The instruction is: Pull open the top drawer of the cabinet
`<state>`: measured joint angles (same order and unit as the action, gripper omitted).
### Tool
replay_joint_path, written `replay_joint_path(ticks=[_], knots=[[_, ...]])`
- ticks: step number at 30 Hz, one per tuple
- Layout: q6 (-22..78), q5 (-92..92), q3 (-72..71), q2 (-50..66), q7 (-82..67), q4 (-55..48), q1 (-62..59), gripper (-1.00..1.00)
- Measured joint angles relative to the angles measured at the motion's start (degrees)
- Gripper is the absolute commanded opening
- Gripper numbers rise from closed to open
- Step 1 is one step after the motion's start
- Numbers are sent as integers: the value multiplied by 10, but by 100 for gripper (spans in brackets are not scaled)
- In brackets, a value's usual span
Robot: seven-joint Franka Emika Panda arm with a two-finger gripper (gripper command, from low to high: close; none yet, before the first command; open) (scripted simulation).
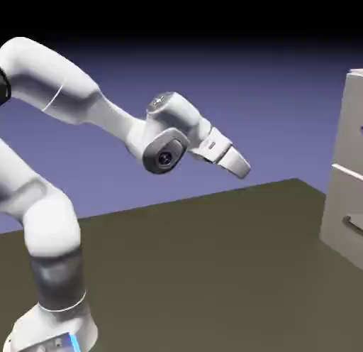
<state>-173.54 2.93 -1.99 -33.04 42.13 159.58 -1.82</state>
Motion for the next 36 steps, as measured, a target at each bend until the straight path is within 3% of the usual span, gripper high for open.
replay_joint_path(ticks=[36], knots=[[139, 874, -593, -114, -97, -424, -748, 0]])
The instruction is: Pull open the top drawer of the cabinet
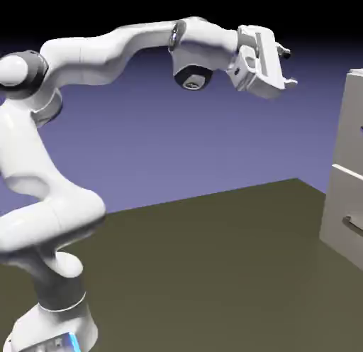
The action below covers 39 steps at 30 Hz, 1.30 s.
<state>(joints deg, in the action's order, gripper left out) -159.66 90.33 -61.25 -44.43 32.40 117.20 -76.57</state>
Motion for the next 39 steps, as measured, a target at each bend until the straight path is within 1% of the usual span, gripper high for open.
replay_joint_path(ticks=[28, 30, 38, 39], knots=[[108, 680, -461, -89, -76, -330, -581, 0], [108, 682, -462, -89, -76, -331, -583, 0], [51, 661, -495, -159, -4, -497, -681, 0], [46, 659, -498, -166, 3, -512, -690, -100]])
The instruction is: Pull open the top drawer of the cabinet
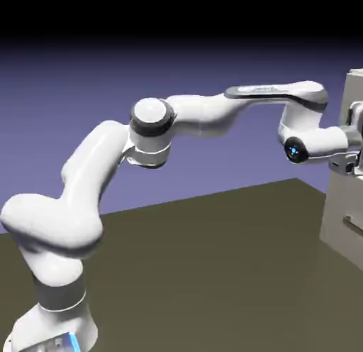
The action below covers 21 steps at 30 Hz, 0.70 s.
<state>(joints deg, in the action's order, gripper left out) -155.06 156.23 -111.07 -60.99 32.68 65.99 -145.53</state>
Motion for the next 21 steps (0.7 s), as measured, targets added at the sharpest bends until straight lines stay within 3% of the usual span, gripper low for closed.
replay_joint_path(ticks=[2, 21], knots=[[0, 0, 0, 0, 0, 0, 0, -100], [130, 30, 134, 156, -147, 394, 267, -100]])
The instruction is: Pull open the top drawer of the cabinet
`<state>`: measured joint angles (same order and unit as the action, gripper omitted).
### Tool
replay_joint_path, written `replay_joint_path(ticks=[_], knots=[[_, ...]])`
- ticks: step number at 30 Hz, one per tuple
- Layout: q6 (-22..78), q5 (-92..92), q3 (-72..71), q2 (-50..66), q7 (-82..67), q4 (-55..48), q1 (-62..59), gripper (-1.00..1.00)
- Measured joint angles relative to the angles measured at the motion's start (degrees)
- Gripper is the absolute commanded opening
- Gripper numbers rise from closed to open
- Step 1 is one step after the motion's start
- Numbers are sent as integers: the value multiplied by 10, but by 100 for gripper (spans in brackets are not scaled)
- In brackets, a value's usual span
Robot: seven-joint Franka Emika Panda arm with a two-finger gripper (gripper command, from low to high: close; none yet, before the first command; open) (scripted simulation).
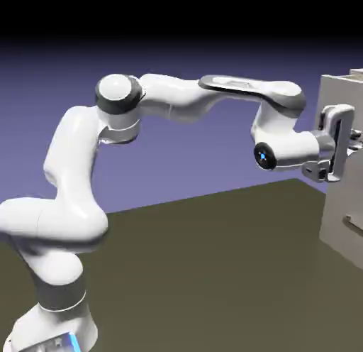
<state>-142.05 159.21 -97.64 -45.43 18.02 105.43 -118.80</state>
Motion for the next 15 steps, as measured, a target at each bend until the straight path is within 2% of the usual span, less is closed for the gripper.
replay_joint_path(ticks=[12, 13, 15], knots=[[61, -18, 199, 38, -40, 233, 245, -100], [63, -19, 209, 36, -39, 242, 255, 100], [63, -20, 209, 36, -38, 242, 255, 100]])
